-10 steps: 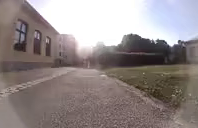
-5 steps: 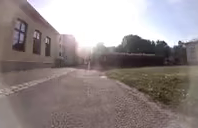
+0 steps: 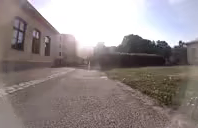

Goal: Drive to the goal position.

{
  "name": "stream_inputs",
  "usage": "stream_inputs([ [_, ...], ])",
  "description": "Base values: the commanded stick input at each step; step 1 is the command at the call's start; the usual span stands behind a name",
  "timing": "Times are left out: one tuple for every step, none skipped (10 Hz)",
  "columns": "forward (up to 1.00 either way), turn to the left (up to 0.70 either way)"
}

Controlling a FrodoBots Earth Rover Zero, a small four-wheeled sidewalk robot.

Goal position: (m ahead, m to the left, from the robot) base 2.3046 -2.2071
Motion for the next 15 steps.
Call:
stream_inputs([
  [0.44, 0.02],
  [0.44, 0.02],
  [0.44, 0.02],
  [0.44, 0.02],
  [0.44, 0.02],
  [0.44, 0.02],
  [0.44, 0.02],
  [0.44, 0.02],
  [0.44, 0.02],
  [0.44, 0.02],
  [0.44, 0.02],
  [0.44, 0.02],
  [0.44, 0.02],
  [0.44, 0.02],
  [0.44, 0.02],
])
